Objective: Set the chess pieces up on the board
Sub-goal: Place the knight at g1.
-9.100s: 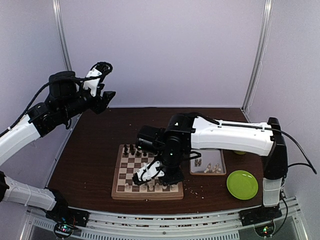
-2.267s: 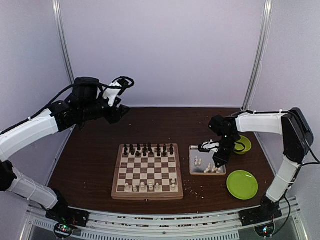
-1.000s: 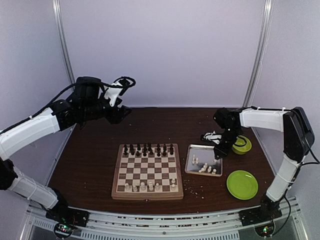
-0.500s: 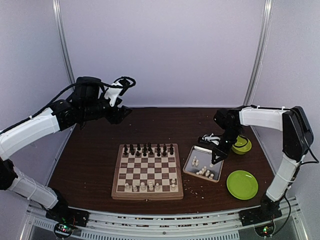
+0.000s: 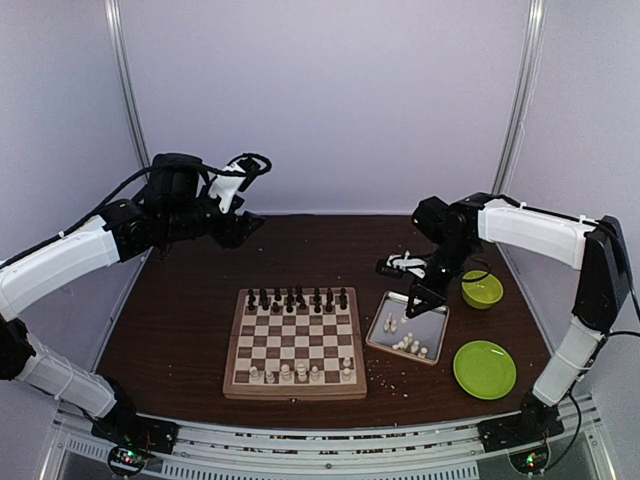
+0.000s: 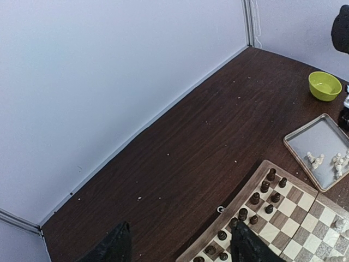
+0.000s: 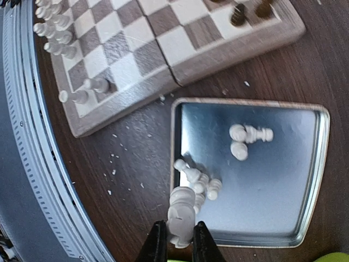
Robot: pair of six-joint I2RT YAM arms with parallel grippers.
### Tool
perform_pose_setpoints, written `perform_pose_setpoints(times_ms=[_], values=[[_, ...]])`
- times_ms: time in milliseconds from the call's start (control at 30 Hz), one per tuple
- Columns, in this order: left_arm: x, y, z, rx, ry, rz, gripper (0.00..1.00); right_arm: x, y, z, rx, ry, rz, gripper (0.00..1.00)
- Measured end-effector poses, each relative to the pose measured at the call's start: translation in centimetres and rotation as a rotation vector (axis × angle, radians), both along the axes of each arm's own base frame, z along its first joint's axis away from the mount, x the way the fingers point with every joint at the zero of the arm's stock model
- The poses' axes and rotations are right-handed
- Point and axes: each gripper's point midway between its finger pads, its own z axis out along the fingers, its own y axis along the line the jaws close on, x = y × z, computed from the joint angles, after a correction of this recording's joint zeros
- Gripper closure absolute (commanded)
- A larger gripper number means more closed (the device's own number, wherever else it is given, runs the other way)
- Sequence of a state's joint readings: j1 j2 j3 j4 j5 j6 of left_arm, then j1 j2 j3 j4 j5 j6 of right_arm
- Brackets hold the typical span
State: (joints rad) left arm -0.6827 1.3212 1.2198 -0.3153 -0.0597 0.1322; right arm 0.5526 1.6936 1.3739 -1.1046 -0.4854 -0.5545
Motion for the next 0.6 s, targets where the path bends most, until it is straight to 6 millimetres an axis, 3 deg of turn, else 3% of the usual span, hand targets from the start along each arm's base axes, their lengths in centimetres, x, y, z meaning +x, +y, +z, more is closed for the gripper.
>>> perform_pose_setpoints(times_ms=[133, 333, 600], values=[[0.0, 0.1, 0.0, 0.001, -0.001, 0.004, 0.36, -2.9, 4.3, 1.5, -0.017, -0.087, 0.171, 0.94], [0.1, 0.1, 0.0, 0.002, -0.002, 0.007, 0.36, -7.3, 9.5, 2.1, -0.071, -0.158, 0.383, 0.94], [0.0, 0.1, 0.1, 0.0, -0.004, 0.006, 0.36, -9.4, 14.0, 0.5, -0.143, -0.178, 0.518, 0.94]])
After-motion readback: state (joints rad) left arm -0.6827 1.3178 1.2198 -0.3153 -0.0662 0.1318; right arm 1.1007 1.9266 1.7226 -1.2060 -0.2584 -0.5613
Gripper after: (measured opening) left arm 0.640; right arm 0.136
